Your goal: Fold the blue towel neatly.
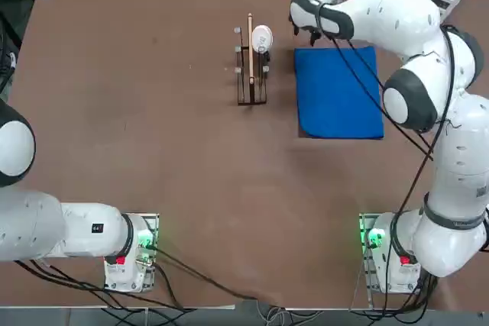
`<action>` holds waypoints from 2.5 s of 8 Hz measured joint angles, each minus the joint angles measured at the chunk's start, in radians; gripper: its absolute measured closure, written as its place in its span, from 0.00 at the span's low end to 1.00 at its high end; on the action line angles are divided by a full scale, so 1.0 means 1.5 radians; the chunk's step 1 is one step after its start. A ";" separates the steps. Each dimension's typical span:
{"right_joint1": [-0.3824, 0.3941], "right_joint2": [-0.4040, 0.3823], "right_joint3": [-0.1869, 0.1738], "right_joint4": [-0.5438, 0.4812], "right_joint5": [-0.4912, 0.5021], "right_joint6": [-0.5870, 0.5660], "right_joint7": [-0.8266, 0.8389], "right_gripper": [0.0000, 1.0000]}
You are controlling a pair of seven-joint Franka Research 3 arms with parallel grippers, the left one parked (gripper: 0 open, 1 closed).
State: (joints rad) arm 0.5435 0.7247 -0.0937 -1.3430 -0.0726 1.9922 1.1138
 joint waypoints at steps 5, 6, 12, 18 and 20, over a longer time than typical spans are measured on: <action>-0.022 -0.120 -0.101 0.041 -0.003 -0.189 -0.273 0.00; -0.043 -0.144 -0.118 0.041 -0.003 -0.217 -0.351 0.00; -0.261 -0.285 -0.108 0.013 0.033 -0.293 -0.677 0.00; -0.399 -0.490 0.040 -0.159 0.051 -0.277 -0.683 0.00; -0.397 -0.549 0.044 -0.236 0.051 -0.256 -0.728 0.00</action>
State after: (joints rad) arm -0.0517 -0.0987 -0.0274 -1.6967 0.0032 1.6081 0.0215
